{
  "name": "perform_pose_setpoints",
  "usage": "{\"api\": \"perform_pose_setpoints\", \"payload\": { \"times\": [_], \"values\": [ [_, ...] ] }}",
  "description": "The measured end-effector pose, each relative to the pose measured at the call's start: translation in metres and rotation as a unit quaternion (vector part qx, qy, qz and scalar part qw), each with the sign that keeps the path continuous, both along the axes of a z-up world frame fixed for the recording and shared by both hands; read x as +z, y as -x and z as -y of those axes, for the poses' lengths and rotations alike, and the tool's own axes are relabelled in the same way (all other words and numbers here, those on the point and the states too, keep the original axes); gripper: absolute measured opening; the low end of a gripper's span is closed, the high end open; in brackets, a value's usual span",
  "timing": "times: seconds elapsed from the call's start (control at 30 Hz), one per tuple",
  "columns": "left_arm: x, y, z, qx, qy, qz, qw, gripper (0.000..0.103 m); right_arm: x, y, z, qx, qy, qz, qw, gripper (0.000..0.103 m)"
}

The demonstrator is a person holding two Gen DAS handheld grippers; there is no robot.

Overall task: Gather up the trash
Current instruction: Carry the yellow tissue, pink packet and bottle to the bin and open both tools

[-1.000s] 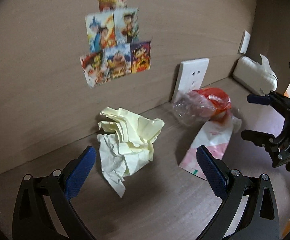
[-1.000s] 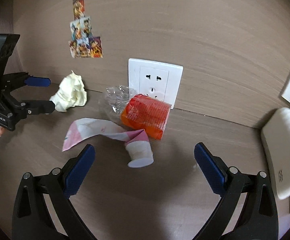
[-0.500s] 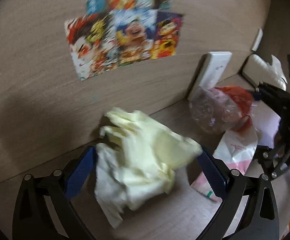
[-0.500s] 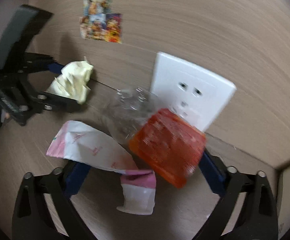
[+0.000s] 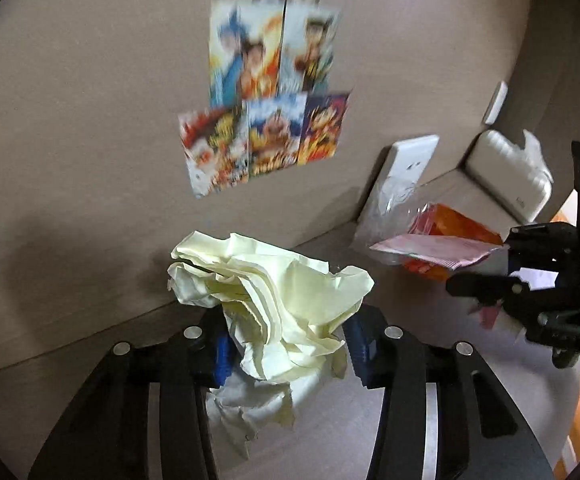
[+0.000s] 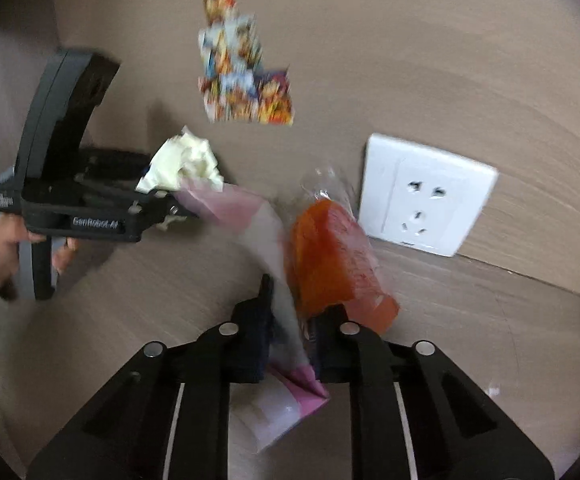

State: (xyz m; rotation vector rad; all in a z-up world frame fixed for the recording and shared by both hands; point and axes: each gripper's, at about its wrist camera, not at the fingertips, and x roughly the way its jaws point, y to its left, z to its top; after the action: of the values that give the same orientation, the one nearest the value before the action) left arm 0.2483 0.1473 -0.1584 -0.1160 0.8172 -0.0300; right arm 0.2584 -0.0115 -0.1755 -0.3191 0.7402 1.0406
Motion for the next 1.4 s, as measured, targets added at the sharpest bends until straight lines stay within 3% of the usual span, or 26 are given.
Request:
{"api": "perform_pose_setpoints", "payload": {
  "times": [0.4, 0.77, 0.97, 1.4],
  "values": [
    [0.022, 0.021, 0.026, -0.013, 0.0, 0.02, 0.9997, 0.045, 0.033, 0.033, 0.053, -0.072, -0.038, 0.008, 0.997, 0.016],
    [0.07, 0.058, 0.084, -0.062, 0.007, 0.057, 0.9965, 0.045, 0.097, 0.058, 0.125, -0.122, -0.096, 0.021, 0.988, 0.016],
    [0.087, 0.073, 0.152, -0.116, 0.003, 0.068, 0.9909, 0.045, 0.111, 0.092, 0.172, -0.155, -0.098, 0.027, 0.983, 0.016],
    [0.084, 0.12, 0.323, -0.245, 0.021, 0.057, 0.9675, 0.045, 0.122, 0.206, 0.345, -0.269, -0.089, 0.022, 0.959, 0.016]
  ]
}}
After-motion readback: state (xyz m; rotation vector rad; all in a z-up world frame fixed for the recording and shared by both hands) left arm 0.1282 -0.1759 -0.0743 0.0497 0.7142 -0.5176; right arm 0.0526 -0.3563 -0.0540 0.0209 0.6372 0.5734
